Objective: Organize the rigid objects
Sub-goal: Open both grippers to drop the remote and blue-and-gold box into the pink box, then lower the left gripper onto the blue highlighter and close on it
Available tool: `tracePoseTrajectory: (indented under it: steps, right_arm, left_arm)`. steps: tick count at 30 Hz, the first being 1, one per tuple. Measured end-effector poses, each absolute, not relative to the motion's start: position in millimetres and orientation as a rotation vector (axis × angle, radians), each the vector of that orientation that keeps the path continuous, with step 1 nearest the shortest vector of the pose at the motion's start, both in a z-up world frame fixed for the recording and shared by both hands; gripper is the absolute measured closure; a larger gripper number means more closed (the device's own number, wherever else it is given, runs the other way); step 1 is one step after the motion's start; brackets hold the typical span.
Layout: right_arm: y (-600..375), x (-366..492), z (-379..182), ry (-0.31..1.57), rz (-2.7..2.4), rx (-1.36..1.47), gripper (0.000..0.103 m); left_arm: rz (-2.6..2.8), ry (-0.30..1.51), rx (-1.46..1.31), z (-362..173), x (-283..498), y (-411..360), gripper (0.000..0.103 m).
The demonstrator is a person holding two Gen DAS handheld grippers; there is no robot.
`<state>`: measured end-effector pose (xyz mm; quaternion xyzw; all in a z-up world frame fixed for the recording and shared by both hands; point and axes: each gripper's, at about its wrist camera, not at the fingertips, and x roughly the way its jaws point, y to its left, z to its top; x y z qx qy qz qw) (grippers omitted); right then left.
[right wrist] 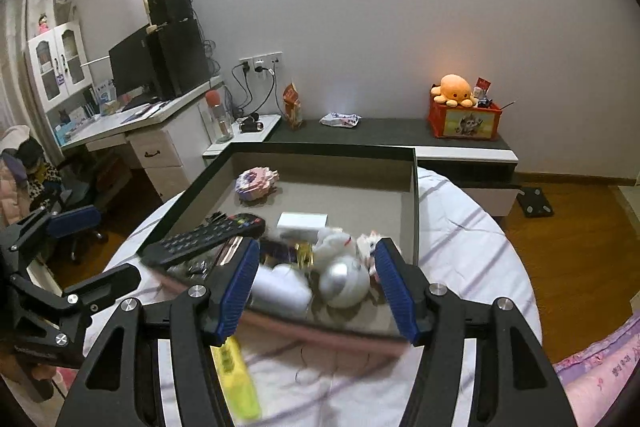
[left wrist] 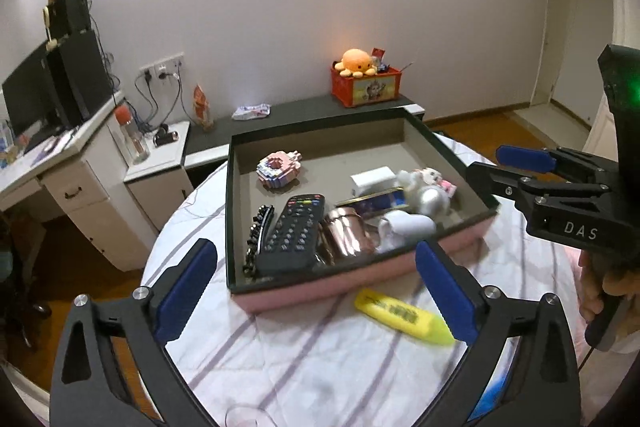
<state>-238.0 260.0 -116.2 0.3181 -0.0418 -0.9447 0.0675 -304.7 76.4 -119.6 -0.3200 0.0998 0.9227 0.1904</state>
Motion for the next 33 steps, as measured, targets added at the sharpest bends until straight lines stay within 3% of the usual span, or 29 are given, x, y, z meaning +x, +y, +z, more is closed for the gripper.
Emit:
tracePoseTrajectory:
  steps: [8,13,19,33]
  right_arm:
    - [263.9,-183.2,-112.8,-0.103,-2.837,0.935,0.041]
    - [274.4,-158.8,-128.1,-0.152,-2.841,0.983,0.041]
    - [290.2,-132.4,-150.1,-0.225,-2.869,1.057,0.041]
    - [296.4,-86.0,-185.1,-0.32,-2.893,1.16,0.041]
  left_arm:
    - [2.588,0.337,-0.859,-120.2,-246.1,82.0,0.0]
    - [2.543,0.286,-0.894,-132.6,-217.2,82.6,0.0]
    - [2.45,0.347,-0.945,-158.8,-182.1,96.2,0.0]
    - [2.296,0.487,-1.009,-200.6,-160.5,135.6,0.001]
